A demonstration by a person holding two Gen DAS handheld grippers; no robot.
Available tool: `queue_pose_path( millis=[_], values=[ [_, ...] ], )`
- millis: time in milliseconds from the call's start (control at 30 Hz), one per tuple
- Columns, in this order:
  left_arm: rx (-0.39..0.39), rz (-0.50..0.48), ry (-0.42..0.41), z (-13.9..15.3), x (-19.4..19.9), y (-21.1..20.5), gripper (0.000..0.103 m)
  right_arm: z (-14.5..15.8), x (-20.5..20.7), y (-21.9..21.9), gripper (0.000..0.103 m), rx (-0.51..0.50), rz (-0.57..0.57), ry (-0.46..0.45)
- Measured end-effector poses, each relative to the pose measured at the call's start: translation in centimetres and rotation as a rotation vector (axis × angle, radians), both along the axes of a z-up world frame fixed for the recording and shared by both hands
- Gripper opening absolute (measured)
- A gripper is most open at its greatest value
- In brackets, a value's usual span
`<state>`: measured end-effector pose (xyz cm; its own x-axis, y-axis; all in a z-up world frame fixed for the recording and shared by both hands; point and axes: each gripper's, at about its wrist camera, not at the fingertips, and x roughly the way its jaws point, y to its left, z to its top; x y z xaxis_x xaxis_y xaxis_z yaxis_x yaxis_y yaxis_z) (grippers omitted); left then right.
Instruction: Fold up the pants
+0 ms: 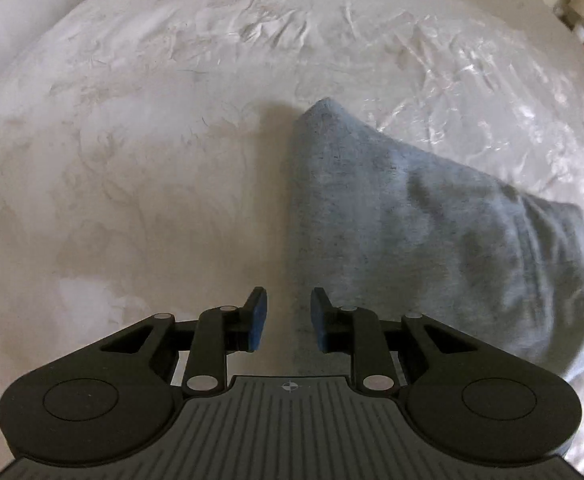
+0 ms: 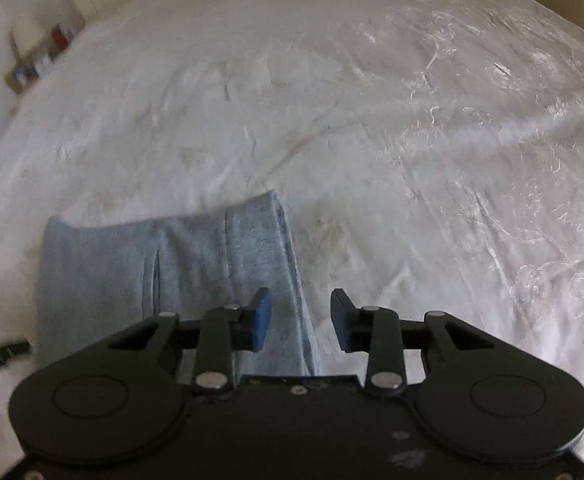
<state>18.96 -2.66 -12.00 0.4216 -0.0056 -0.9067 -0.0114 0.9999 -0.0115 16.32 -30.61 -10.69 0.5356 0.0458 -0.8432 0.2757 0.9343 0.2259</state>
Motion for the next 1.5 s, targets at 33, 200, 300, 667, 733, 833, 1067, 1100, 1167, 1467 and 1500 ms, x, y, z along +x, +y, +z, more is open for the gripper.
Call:
queue_pose_path(
  millis=[33, 200, 300, 667, 733, 833, 1067, 1100, 1167, 1467, 1500],
  values=[
    [-0.003, -0.018, -0.016, 0.4, -0.2, -0.4, 0.024, 0.4, -0.2, 0.2, 0.031, -0.001, 0.023, -0.043],
    [-0.041, -0.133, -0.065, 0.5, 0.2, -3.7, 0.024, 0.4, 2.0, 3.8, 0.024, -0.021, 0.209, -0.142],
    [-0.030, -0.163, -0.048, -0.8, 1.4, -5.1, 0.024, -1.5, 4.6, 5.5, 0.018, -0.014, 0.240, -0.112],
    [0.004, -0.194, -0.011, -1.4, 1.4, -4.9, 0.024, -3.2, 5.6, 5.7, 0.014, 0.014, 0.200, -0.061],
    [-0.006, -0.184, -0.032, -0.5, 0.1, -4.5, 0.024, -2.0, 3.6, 5.7, 0.014, 0.033, 0.208, -0.091],
    [-0.007, -0.176, -0.003, -1.0, -1.9, -4.1, 0.024, -1.4, 0.1, 6.1, 0.014, 0.032, 0.231, -0.087],
    [0.033, -0.154, 0.050, -2.7, -4.5, -3.5, 0.024, -4.3, -5.8, 7.8, 0.012, 0.013, 0.253, 0.061],
    [0.019, -0.141, 0.037, -1.9, -4.8, -3.4, 0.024, -4.0, -6.2, 8.0, 0.015, 0.003, 0.257, 0.061],
    [-0.003, -0.123, -0.017, 0.1, -5.8, -3.0, 0.024, -2.9, -7.3, 8.2, 0.015, 0.008, 0.248, 0.035],
    [-0.034, -0.117, -0.241, 7.6, -10.5, -2.2, 0.024, 4.9, -12.6, 8.7, 0.045, 0.004, 0.218, -0.179],
    [-0.014, -0.109, -0.276, 8.4, -11.2, -2.1, 0.024, 5.5, -13.2, 8.8, 0.045, 0.008, 0.210, -0.197]
  ],
)
